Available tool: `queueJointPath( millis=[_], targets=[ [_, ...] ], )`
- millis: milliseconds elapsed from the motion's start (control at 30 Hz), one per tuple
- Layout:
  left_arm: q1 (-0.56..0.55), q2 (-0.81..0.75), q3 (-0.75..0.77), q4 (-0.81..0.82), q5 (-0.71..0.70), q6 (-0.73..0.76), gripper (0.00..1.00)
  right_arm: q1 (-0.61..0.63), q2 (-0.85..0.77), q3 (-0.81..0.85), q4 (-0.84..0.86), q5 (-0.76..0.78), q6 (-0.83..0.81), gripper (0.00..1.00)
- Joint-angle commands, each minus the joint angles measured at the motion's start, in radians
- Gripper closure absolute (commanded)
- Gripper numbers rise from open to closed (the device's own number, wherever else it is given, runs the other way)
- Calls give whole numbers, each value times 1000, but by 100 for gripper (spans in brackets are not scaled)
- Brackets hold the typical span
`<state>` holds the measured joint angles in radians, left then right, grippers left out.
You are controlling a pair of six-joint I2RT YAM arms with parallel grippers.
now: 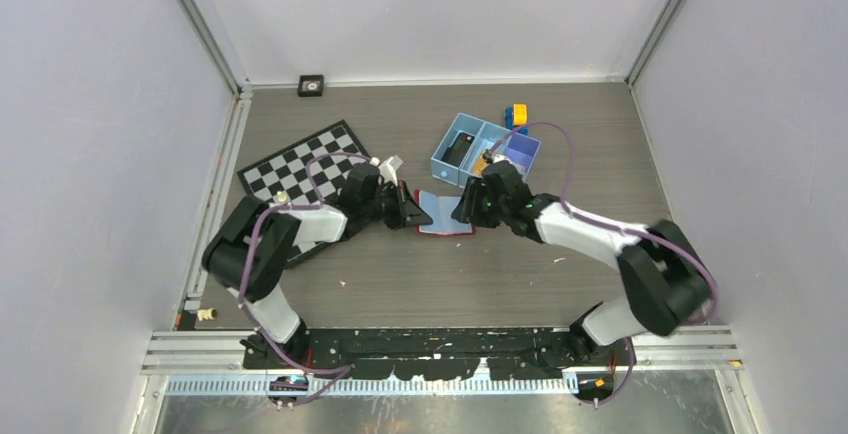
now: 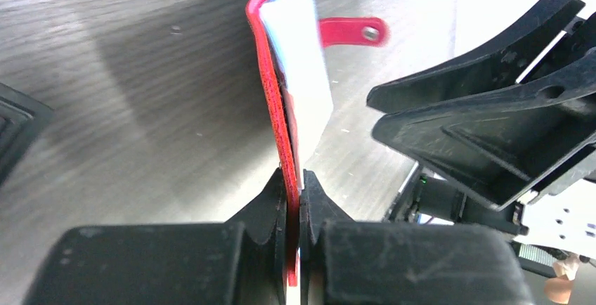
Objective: Take the credit cards out of the card holder
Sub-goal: Pick up the card holder from the center of the board.
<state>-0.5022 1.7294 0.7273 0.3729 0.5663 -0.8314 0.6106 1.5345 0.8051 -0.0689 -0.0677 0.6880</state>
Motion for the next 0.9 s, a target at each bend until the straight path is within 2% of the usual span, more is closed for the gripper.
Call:
queueJointPath(
  millis=[0, 100, 200, 433, 667, 733, 833, 867],
  targets=[
    [-1, -190, -54, 72, 9, 37, 100, -27, -239, -87, 61, 65, -8, 42],
    [8, -306, -108, 135, 41, 15, 100, -62, -316, -141, 133, 21, 13, 24],
    [28, -386, -156, 221, 82, -34, 100, -83, -343, -161, 162, -30, 34, 18],
    [83, -480, -231, 363, 118, -134, 100, -174, -374, -270, 380, -222, 170, 14],
    [89, -415, -263, 634, 188, -251, 100, -193, -321, -323, 648, -391, 281, 12],
    [89, -401, -263, 653, 195, -262, 100, -194, -318, -337, 710, -414, 303, 12],
    [90, -388, -265, 668, 198, -269, 100, -195, -328, -340, 715, -419, 305, 12],
    [90, -385, -266, 677, 202, -273, 100, -195, -332, -343, 722, -422, 305, 16]
  ],
)
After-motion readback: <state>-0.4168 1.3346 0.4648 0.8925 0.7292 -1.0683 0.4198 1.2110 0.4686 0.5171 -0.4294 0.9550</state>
